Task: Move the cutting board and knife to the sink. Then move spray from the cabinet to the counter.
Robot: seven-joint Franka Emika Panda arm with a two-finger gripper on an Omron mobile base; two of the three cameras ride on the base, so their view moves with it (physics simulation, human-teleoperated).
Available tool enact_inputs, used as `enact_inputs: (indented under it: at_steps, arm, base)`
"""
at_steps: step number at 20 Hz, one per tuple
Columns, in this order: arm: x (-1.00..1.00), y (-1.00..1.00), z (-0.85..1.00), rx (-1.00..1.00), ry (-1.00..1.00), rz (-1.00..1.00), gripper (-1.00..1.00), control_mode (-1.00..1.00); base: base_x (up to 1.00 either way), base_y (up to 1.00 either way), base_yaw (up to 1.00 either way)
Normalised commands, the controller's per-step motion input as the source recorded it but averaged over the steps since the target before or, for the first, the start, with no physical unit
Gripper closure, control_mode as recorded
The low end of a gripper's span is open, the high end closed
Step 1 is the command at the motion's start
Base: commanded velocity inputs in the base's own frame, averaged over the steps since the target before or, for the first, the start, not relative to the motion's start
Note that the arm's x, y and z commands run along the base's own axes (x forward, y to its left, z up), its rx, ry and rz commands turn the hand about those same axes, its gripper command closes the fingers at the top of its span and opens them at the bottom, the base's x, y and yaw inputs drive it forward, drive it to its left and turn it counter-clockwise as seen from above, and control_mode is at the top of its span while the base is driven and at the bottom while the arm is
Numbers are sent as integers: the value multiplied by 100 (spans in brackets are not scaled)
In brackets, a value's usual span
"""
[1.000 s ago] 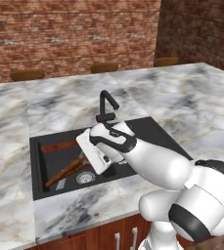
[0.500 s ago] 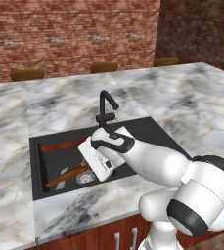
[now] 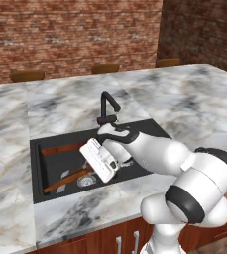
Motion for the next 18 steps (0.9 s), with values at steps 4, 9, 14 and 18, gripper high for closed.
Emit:
enact_inputs:
  at_steps: [4, 9, 14, 18]
  arm:
    - [-6, 0, -27, 11, 2, 36, 100, -100]
    - [0, 0, -13, 13, 0, 17, 100, -100]
    - [21, 0, -13, 7, 0, 0, 100, -100]
    - [49, 0, -50, 0, -8, 0, 100, -100]
  base:
    - [0, 0, 0]
    - [0, 0, 0]
    - [0, 0, 0]
    - [0, 0, 0]
